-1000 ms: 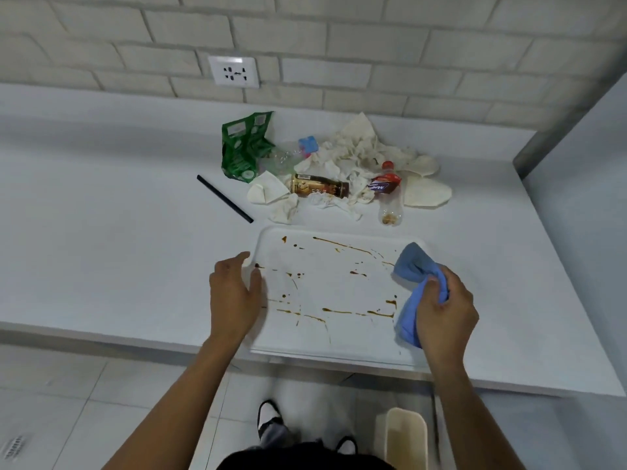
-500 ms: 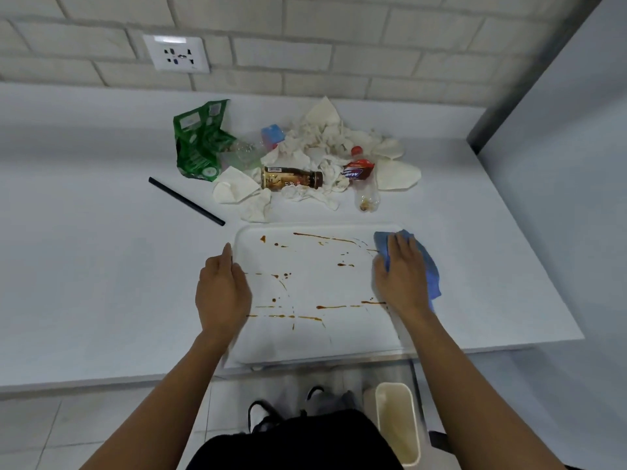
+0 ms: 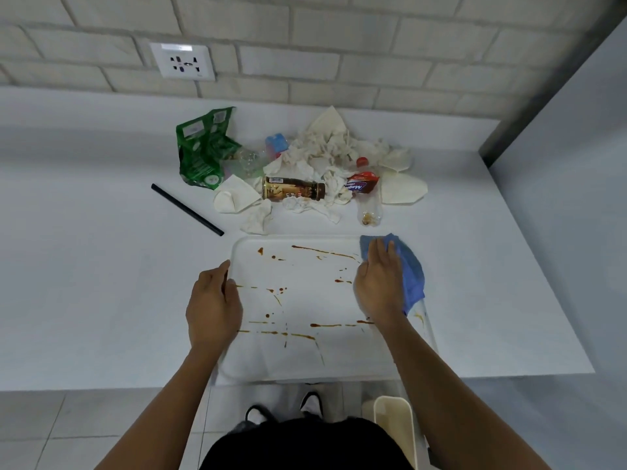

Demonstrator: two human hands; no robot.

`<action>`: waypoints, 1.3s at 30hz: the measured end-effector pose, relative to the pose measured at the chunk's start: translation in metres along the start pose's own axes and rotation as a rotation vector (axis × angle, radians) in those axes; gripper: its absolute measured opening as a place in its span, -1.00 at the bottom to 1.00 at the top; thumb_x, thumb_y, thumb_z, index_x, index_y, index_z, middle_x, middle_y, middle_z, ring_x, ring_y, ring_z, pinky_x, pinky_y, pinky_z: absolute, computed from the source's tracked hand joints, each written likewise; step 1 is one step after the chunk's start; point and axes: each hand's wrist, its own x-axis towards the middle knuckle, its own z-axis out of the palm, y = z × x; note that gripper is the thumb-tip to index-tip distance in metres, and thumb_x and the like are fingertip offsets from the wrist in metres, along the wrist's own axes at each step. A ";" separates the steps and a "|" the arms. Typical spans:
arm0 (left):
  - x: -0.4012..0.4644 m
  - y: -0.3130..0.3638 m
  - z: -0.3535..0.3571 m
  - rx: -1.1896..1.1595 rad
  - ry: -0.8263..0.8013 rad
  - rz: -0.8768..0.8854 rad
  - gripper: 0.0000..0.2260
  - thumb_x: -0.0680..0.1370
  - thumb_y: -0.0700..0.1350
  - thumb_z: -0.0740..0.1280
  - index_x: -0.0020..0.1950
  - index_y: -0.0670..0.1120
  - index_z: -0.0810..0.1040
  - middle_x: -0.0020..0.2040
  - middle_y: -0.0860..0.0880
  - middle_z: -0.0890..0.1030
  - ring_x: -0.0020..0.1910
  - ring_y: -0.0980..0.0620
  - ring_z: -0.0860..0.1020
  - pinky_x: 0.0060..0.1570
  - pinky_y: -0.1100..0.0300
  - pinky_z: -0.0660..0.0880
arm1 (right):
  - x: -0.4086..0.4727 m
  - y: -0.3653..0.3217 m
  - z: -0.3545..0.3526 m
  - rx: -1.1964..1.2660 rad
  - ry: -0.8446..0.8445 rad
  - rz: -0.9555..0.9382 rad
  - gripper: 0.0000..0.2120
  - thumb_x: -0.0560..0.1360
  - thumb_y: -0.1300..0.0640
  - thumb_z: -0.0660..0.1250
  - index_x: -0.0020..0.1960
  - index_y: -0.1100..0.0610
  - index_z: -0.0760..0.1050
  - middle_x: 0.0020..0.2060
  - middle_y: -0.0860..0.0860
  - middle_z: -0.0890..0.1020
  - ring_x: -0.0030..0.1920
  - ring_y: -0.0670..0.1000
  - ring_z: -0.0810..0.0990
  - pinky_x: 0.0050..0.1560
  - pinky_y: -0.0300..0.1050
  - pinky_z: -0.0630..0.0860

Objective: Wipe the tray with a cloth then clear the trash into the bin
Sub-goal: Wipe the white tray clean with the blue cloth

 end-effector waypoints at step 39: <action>0.001 -0.003 0.005 0.154 -0.021 0.052 -0.52 0.59 0.00 0.02 0.49 -0.01 0.37 0.25 -0.04 0.51 0.13 -0.04 0.53 -0.11 0.07 0.57 | -0.024 -0.021 0.022 0.129 -0.083 -0.396 -0.37 0.55 0.19 0.26 0.56 0.18 0.12 0.56 0.11 0.15 0.56 0.21 0.07 0.53 0.13 0.06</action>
